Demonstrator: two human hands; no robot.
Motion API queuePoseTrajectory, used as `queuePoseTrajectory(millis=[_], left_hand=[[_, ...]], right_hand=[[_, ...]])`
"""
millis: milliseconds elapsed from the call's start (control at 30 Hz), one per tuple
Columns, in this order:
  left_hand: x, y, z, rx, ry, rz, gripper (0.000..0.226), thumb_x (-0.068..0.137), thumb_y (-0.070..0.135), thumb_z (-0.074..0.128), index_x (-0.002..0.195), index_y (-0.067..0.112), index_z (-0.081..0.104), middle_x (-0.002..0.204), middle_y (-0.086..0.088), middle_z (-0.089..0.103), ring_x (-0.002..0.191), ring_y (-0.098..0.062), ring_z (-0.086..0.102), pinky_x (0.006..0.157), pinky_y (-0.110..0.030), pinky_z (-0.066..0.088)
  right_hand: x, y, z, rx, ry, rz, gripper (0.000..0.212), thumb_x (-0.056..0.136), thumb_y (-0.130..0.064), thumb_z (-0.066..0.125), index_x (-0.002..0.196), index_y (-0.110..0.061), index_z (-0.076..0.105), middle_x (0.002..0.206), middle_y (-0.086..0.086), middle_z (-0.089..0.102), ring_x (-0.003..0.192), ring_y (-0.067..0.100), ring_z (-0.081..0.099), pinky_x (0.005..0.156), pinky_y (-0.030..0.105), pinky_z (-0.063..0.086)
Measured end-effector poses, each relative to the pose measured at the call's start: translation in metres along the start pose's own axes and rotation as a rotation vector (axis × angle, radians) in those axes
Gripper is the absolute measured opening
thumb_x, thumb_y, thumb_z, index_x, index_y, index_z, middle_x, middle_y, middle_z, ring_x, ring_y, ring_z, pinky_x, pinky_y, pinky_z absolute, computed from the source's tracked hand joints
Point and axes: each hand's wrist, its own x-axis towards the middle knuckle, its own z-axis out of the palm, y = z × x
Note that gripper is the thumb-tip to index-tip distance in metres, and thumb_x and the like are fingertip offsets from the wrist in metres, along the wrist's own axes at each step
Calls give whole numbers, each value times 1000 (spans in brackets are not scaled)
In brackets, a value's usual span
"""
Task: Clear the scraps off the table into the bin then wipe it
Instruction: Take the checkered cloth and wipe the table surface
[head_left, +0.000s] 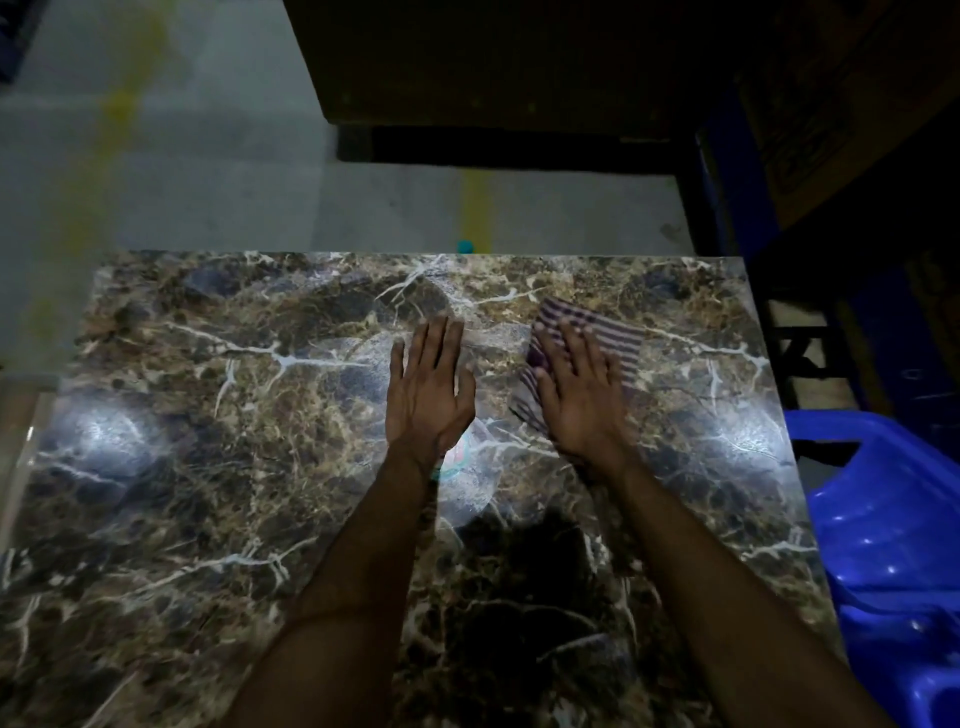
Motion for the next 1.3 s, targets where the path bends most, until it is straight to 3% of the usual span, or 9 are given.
queuePoseTrajectory(millis=[300, 400, 500, 633, 700, 800, 933, 1100, 1300], left_hand=[[6, -2, -3, -1, 9, -10, 52, 109, 35, 35, 160, 24, 35, 167, 1, 32, 156, -22, 23, 126, -50, 17], [26, -3, -11, 47, 56, 98, 36, 101, 28, 44, 132, 18, 59, 135, -6, 57, 119, -31, 50, 103, -47, 40], [39, -6, -15, 57, 99, 121, 20, 97, 26, 46, 110, 18, 59, 112, -3, 57, 95, -27, 45, 85, -47, 43], [41, -3, -5, 21, 121, 30, 38, 99, 26, 47, 135, 16, 53, 132, -9, 51, 121, -31, 46, 105, -50, 39], [45, -4, -3, 21, 86, -6, 54, 101, 29, 43, 154, 15, 40, 157, -9, 39, 148, -29, 32, 123, -50, 24], [48, -8, -2, 42, 38, 10, 60, 103, 33, 33, 161, 19, 29, 169, -4, 25, 158, -22, 17, 129, -47, 11], [46, -7, -4, -7, 56, -6, 58, 104, 32, 37, 161, 22, 32, 169, -1, 26, 158, -20, 18, 128, -48, 12], [48, -6, -8, 54, 44, 7, 58, 101, 34, 42, 157, 20, 37, 164, -4, 35, 153, -25, 28, 125, -50, 19], [68, -6, -15, 70, 64, 104, 39, 89, 26, 54, 126, 15, 55, 125, -8, 54, 110, -29, 47, 98, -45, 42]], right_hand=[[-13, -30, 16, -43, -83, -280, 56, 111, -48, 18, 166, -41, 8, 175, -5, 7, 162, 22, -1, 129, 49, 6], [-24, -2, 7, -41, -84, -196, 56, 110, -50, 18, 165, -44, 7, 175, -8, 7, 162, 19, -1, 129, 47, 8], [6, 5, 0, -12, -41, -76, 56, 110, -52, 17, 165, -42, 12, 175, -6, 9, 161, 20, 4, 128, 48, 9], [61, -19, 1, 8, 15, -11, 58, 109, -50, 17, 166, -38, 15, 175, -2, 11, 161, 24, 5, 127, 49, 2], [73, -36, 6, 8, 10, -27, 60, 108, -51, 15, 165, -36, 18, 175, -1, 12, 161, 26, 7, 127, 50, 3], [59, -50, 15, -7, -32, -173, 60, 107, -50, 14, 165, -36, 20, 174, -1, 13, 161, 27, 8, 128, 53, 9], [25, -19, 14, -55, -73, -291, 56, 110, -50, 20, 165, -43, 11, 174, -9, 9, 162, 20, 3, 128, 49, 11], [58, -5, -1, 2, -27, -83, 56, 110, -52, 18, 164, -44, 13, 175, -5, 11, 161, 22, 6, 127, 50, 8], [96, -59, 7, -11, -35, -131, 64, 104, -53, 12, 165, -35, 23, 174, 1, 17, 161, 27, 11, 127, 54, 11]])
